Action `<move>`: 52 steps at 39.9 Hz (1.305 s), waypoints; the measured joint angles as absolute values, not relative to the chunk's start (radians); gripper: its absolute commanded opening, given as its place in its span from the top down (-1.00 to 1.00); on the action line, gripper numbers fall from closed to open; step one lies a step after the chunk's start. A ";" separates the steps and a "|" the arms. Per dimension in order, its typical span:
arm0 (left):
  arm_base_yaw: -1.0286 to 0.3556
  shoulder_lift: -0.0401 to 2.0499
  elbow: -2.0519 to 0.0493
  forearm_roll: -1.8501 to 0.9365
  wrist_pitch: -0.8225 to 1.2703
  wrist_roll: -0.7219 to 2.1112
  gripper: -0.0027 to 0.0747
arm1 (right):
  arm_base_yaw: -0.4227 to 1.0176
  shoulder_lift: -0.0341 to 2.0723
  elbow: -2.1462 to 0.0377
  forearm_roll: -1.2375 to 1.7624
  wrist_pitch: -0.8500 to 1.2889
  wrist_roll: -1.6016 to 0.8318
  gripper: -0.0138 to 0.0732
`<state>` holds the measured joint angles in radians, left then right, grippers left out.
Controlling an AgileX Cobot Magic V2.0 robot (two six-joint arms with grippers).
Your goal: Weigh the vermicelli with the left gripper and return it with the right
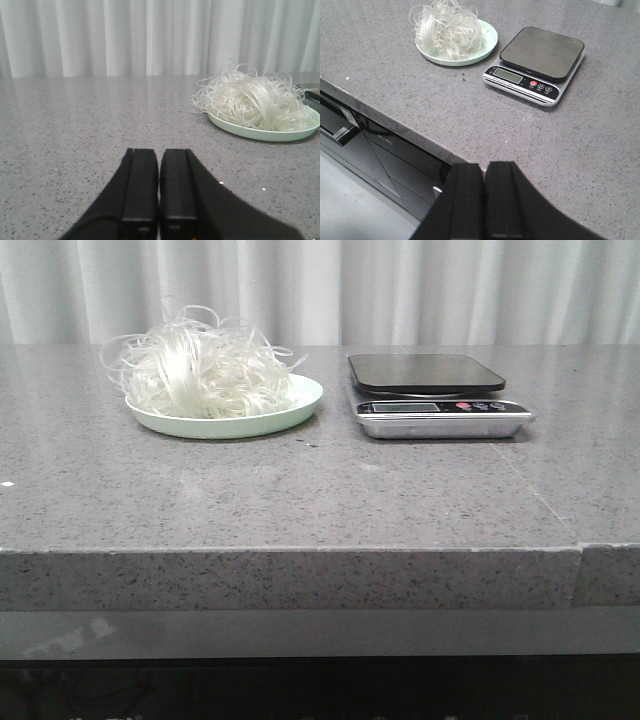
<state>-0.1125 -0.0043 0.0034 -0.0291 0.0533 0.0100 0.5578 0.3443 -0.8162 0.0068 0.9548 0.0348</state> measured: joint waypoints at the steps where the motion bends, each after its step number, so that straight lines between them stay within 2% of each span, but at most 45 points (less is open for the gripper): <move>1: -0.112 -0.004 0.003 -0.029 0.053 0.010 0.53 | 0.558 0.344 -0.816 0.007 0.955 0.035 0.32; 16: -0.042 -0.004 0.003 -0.031 0.049 0.012 0.53 | 0.558 0.344 -0.816 0.007 0.955 0.035 0.32; 52: -0.041 -0.004 0.003 -0.034 0.049 0.012 0.53 | 0.558 0.344 -0.816 0.007 0.955 0.035 0.32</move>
<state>-0.0414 -0.0043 0.0034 -0.0345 0.0490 0.0122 0.5578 0.3443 -0.8162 0.0068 0.9548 0.0348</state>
